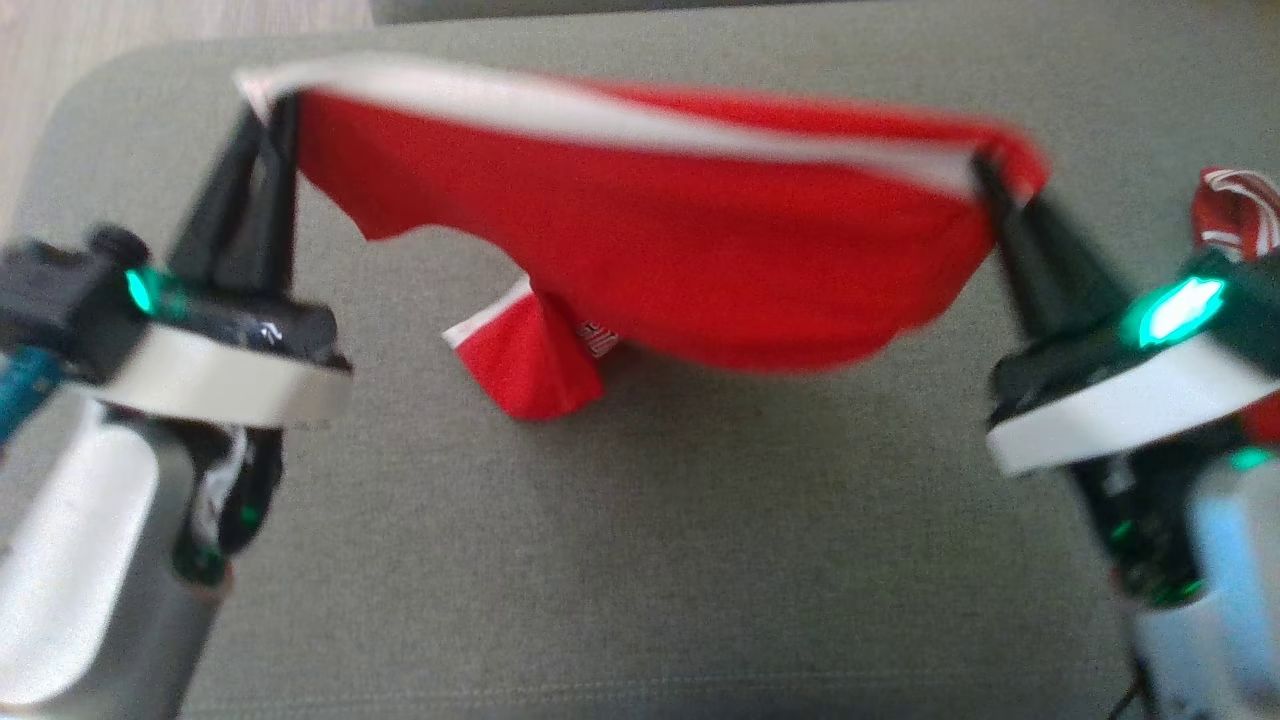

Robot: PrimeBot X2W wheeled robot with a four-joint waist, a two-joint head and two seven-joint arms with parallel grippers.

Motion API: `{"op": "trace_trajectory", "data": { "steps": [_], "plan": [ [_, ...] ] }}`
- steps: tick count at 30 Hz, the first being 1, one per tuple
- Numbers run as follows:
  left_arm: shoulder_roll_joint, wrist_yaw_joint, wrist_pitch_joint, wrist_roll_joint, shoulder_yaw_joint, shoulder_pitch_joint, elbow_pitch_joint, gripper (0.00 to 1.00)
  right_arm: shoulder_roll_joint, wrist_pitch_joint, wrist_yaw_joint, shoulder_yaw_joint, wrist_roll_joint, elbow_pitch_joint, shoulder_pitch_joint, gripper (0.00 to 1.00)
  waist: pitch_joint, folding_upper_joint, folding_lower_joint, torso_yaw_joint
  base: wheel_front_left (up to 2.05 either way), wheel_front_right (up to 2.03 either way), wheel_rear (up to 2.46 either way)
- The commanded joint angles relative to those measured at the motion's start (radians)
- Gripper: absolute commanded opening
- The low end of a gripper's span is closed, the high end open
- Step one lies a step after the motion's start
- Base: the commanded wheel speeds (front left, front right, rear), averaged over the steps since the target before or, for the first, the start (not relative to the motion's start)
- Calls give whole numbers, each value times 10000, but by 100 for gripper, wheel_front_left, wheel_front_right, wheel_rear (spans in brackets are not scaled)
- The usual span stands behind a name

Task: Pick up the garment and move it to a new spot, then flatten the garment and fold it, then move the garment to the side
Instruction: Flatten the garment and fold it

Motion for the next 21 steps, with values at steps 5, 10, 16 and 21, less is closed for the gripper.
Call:
{"op": "trace_trajectory", "data": {
  "steps": [5,10,16,21],
  "plan": [
    [627,191,263,451,687,-1582,-1492,0,-615,723,-9,-367,-91,-1577,-1495,0,-639,0,0,-69,0,0,0],
    [646,313,732,555,616,-2009,-1957,0,-645,1200,-9,-653,89,-1952,-1931,0,-986,0,0,-124,0,0,0],
    [467,307,900,372,441,-2053,-1833,0,-547,1373,-9,-864,310,-1859,-1949,0,-1030,0,0,-107,0,0,0],
    [60,-171,747,-58,170,-2746,-673,0,-513,1297,-9,-931,584,-1131,-2383,0,-640,0,0,-53,0,0,0]
  ]
}}
